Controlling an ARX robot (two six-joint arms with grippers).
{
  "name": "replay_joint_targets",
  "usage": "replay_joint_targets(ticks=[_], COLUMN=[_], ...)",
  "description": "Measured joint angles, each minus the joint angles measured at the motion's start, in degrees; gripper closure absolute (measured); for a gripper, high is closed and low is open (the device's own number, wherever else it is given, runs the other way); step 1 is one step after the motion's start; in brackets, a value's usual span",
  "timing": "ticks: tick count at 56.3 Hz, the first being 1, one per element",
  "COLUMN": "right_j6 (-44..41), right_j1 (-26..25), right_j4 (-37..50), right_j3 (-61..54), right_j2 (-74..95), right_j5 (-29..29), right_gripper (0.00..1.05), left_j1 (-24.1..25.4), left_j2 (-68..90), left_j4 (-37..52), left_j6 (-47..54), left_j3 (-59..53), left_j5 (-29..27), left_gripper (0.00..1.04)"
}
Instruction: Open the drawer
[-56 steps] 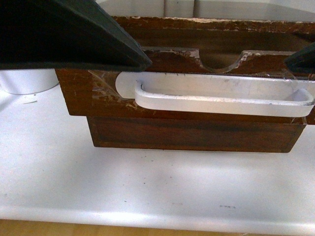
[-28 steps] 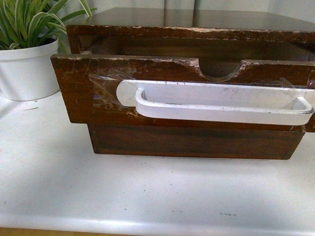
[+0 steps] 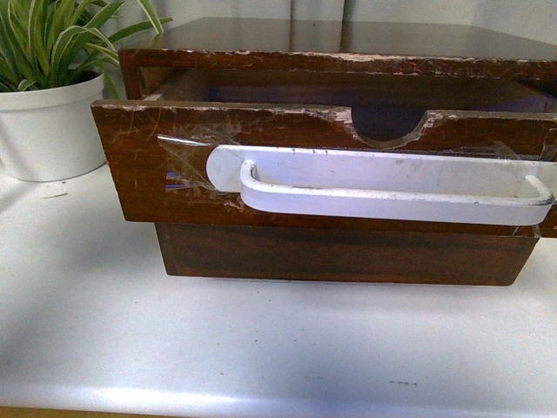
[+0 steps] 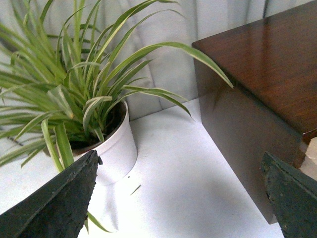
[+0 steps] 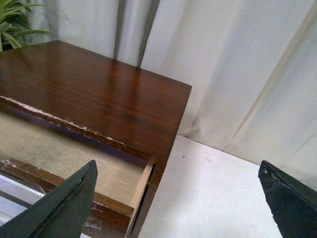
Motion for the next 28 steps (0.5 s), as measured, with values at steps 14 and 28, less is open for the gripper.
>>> replay_joint_targets(ticks=[14,28], right_j6=[7.1,11.7], right_j1=[-2.3,-5.3], right_j4=[3.5,1.5], right_j3=[-7.3,-14.3], right_j2=[-6.1,-15.3], right_j5=[3.8,5.2], right_gripper=[0.09,0.09], left_j1=[4.2,7.4], left_j2=[-4.6,-12.7], left_j4=[3.7,2.6], left_j6=[-10.1,-16.8], left_j3=[-8.0,-16.9], left_j5=[-0.4,-1.0], left_gripper=[0.06,0.06])
